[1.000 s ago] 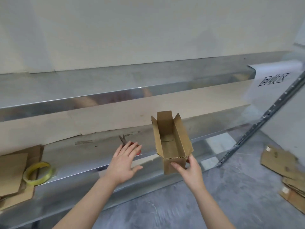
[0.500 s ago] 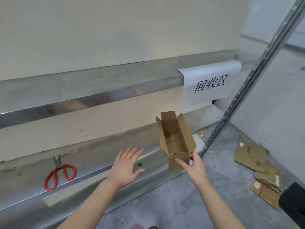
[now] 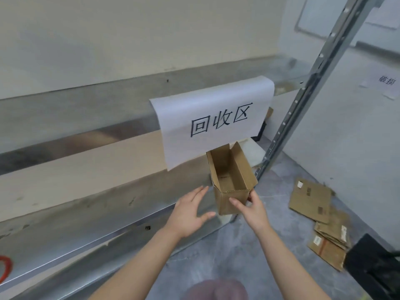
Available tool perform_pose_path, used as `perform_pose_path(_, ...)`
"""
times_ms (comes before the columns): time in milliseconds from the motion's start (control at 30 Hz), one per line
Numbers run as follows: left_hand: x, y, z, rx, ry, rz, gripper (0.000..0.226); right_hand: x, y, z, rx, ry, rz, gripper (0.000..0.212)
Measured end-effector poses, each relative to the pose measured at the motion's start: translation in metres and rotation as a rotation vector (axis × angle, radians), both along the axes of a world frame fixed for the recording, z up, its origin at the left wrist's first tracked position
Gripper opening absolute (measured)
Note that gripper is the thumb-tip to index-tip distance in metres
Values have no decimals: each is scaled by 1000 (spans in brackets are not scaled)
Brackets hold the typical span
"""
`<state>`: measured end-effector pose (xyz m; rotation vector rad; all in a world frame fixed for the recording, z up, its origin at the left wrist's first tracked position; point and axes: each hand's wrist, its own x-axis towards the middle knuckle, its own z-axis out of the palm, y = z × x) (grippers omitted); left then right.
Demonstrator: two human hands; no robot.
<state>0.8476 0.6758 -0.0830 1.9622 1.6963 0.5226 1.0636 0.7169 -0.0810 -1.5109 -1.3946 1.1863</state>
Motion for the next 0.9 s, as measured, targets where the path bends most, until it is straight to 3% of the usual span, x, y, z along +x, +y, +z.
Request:
perform_pose_path(133, 50, 44, -8, -73, -211, 150, 83, 36, 55, -5, -9, 3, 77, 44)
perform_pose_path(267, 96, 80, -13, -183, -658, 394, 86, 59, 106, -7, -64, -67, 203, 41)
perform_pose_path(467, 132, 108, -29, -121, -765, 636, 59, 66, 140, -20, -111, -80, 322, 68)
perform_pose_path(733, 126, 124, -31, -178, -686, 543, 67, 72, 152, -36, -155, -124, 277, 49)
perform_pose_path(833, 113, 103, -28, -169, -449, 471, 75, 79, 132, -39, -232, -145, 220, 87)
perform_pose_path(900, 97, 81, -30, -145, -141, 375, 74, 86, 111, -40, -265, -153, 166, 97)
